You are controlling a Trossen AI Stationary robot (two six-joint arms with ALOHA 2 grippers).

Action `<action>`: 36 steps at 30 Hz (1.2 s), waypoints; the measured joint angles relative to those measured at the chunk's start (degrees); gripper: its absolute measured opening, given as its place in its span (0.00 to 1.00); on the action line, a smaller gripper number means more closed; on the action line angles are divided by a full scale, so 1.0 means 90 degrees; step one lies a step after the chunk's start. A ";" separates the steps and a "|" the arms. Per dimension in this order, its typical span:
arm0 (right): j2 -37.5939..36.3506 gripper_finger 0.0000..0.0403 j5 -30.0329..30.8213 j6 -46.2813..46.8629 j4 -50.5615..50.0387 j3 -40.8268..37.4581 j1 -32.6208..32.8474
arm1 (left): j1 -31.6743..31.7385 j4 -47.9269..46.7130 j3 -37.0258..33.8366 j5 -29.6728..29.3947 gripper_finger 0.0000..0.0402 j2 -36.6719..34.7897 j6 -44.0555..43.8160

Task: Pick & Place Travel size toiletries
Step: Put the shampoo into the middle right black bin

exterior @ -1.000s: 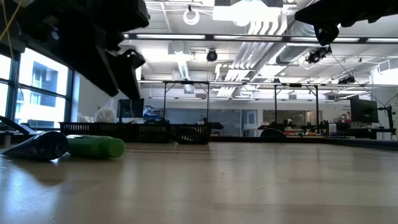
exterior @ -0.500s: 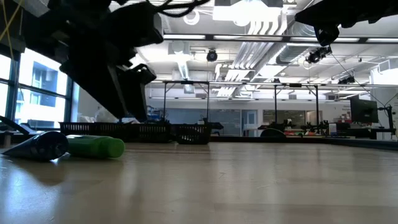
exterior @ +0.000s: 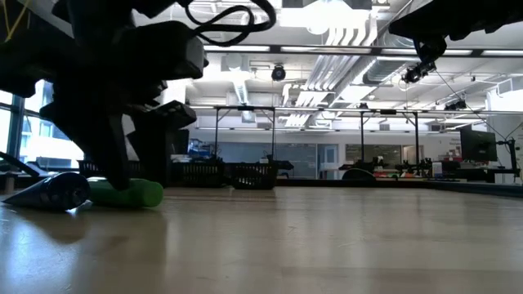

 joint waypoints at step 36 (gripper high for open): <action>0.0005 0.01 -0.0024 0.0029 -0.0017 0.0000 0.0000 | -0.0088 -0.0147 0.0000 -0.0315 0.57 0.0316 -0.0075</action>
